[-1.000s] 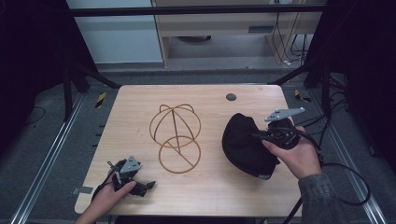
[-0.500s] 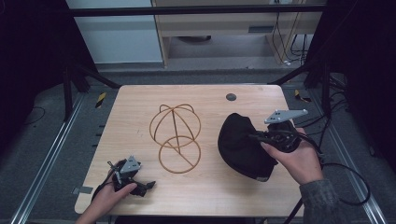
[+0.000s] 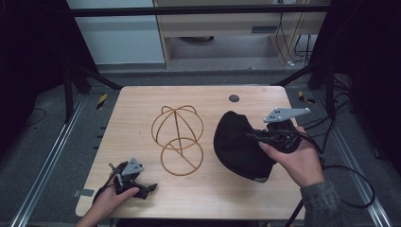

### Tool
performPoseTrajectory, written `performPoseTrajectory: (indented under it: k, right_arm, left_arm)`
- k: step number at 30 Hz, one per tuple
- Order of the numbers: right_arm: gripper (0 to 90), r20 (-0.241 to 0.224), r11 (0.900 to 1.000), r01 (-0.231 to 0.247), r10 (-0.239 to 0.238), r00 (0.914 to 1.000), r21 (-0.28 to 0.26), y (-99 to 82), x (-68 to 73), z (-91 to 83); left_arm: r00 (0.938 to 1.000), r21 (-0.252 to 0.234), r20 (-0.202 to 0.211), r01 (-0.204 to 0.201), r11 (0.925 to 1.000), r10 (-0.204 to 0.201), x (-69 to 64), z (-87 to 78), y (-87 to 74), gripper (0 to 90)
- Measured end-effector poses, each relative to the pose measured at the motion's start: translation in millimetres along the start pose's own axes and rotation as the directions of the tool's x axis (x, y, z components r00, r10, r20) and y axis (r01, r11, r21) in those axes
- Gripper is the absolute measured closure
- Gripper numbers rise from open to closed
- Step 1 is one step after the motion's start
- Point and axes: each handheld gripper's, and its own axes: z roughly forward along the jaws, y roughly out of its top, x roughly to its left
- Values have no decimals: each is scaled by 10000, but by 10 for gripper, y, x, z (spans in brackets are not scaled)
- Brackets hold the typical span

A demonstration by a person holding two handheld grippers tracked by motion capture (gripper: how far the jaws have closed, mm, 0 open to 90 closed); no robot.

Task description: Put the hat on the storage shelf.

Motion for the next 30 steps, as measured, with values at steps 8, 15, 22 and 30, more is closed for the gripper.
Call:
performPoseTrajectory:
  k: [8, 15, 22, 30]
  right_arm:
    - [781, -185, 9993, 35, -42, 9998, -364, 115, 52, -42]
    - [782, -179, 9973, 141, -154, 9997, -722, 211, 96, -173]
    - [782, -174, 9954, 340, -357, 9992, -896, 300, 147, -275]
    - [782, -188, 9946, 499, -518, 9985, -913, 407, 191, -299]
  left_arm:
    - [10000, 0, -1, -1, 10000, 1, 0, 0, 0, 0]
    - [10000, -4, -23, 28, 10000, -28, -4, -1, -2, 0]
    - [10000, -10, -30, 24, 10000, -24, -3, -1, -1, 0]
    - [10000, -41, -32, 45, 10000, -45, -4, 1, -1, 0]
